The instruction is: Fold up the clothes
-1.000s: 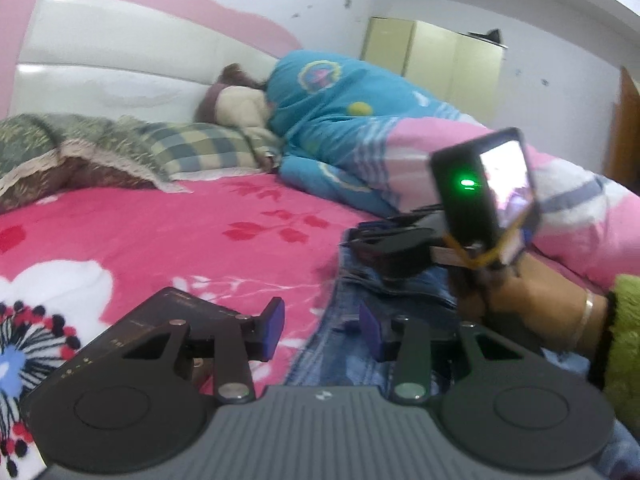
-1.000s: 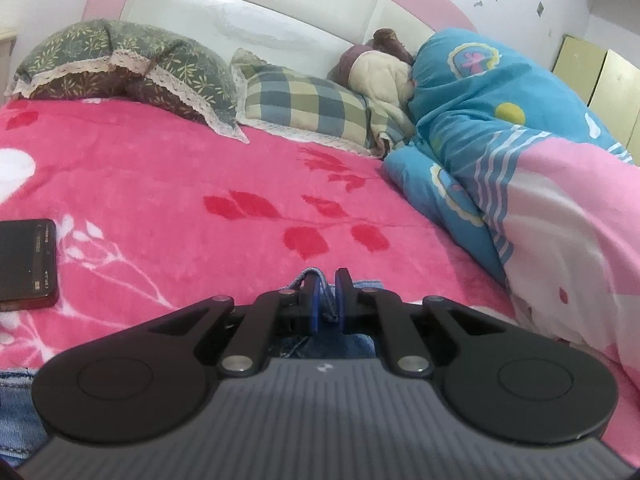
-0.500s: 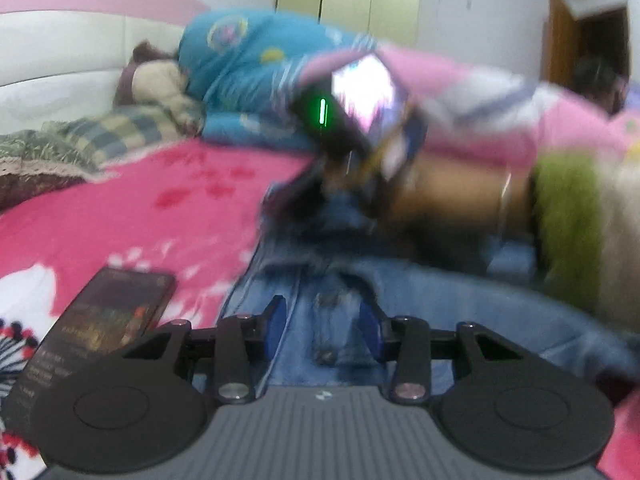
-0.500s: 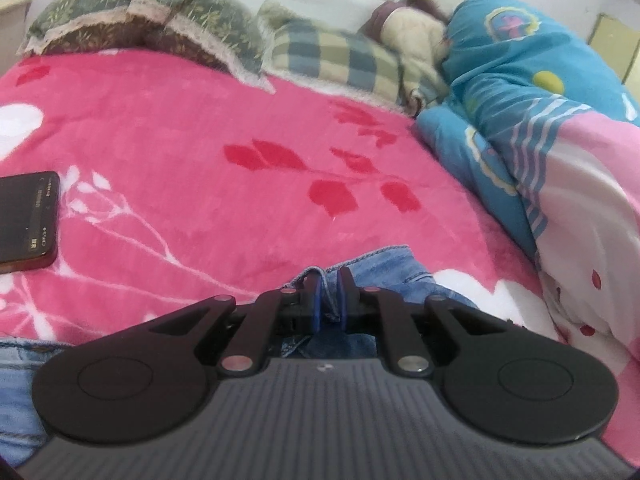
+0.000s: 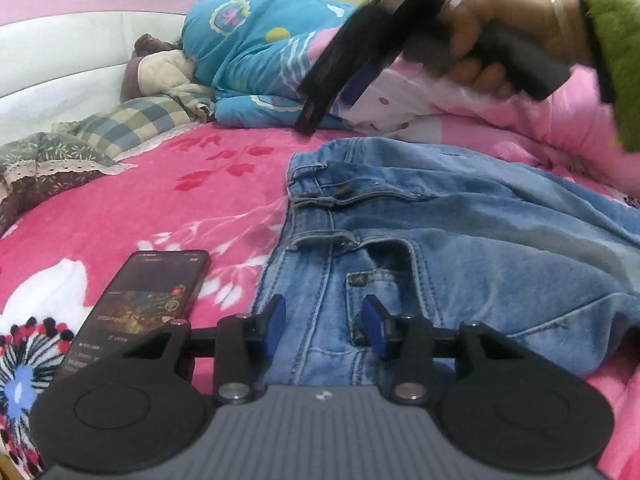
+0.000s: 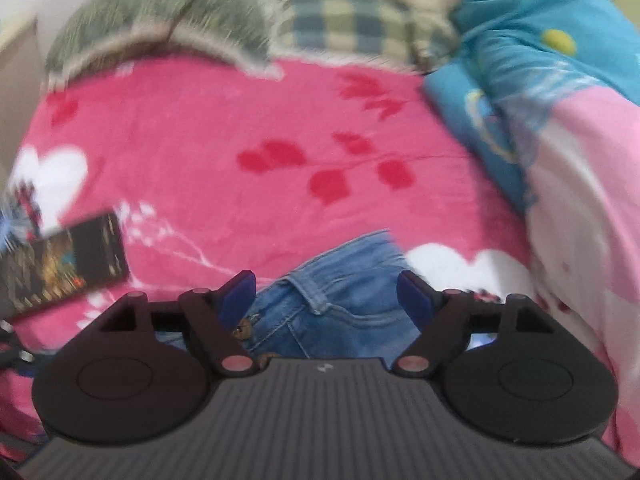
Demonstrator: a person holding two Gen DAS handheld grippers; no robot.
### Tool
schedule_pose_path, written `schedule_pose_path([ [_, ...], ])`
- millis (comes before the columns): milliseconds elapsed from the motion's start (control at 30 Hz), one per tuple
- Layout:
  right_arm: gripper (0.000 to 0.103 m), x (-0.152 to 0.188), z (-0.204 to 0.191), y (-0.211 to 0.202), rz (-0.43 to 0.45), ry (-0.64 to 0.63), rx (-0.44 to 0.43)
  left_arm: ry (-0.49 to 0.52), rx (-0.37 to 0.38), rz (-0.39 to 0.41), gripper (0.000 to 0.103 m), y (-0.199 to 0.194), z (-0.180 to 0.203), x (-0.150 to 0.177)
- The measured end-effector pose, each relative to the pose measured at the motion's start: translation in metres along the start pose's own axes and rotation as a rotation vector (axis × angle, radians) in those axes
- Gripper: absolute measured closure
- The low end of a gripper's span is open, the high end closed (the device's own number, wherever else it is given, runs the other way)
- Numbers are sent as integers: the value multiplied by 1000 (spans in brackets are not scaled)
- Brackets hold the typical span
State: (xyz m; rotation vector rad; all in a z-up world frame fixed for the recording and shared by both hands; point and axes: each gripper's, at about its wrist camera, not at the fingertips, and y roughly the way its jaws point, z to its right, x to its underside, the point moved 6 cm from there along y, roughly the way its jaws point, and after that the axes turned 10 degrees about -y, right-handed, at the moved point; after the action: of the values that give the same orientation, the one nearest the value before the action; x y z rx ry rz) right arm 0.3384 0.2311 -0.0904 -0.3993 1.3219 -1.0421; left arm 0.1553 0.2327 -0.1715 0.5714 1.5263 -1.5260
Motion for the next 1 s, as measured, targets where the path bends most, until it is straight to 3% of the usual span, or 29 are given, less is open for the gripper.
schedule_pose_path([
  [100, 25, 12, 21, -54, 62, 94, 29, 0, 0, 9, 59, -2, -1, -2],
  [200, 25, 60, 45, -149, 118, 171, 126, -31, 6, 24, 58, -9, -6, -6],
  [333, 25, 159, 53, -285, 155, 329, 315, -104, 12, 91, 52, -37, -11, -22],
  [400, 24, 215, 52, -347, 172, 447, 399, -151, 76, 105, 48, -55, -10, -29],
  [500, 22, 306, 34, -408, 222, 684, 454, -245, 195, 51, 44, -76, -7, -30],
  [567, 22, 367, 14, -427, 245, 832, 474, -316, 259, 7, 41, -85, -6, -27],
  [700, 22, 476, -29, -437, 315, 1105, 486, -484, 268, -65, 40, -80, -13, -10],
  [800, 22, 544, -49, -421, 395, 1333, 432, -609, 273, -120, 40, -76, -18, 3],
  [900, 22, 579, -51, -403, 446, 1477, 381, -735, 278, -175, 40, -73, -23, 15],
  [1000, 22, 591, -48, -396, 498, 1521, 352, -846, 276, -216, 43, -68, -27, 26],
])
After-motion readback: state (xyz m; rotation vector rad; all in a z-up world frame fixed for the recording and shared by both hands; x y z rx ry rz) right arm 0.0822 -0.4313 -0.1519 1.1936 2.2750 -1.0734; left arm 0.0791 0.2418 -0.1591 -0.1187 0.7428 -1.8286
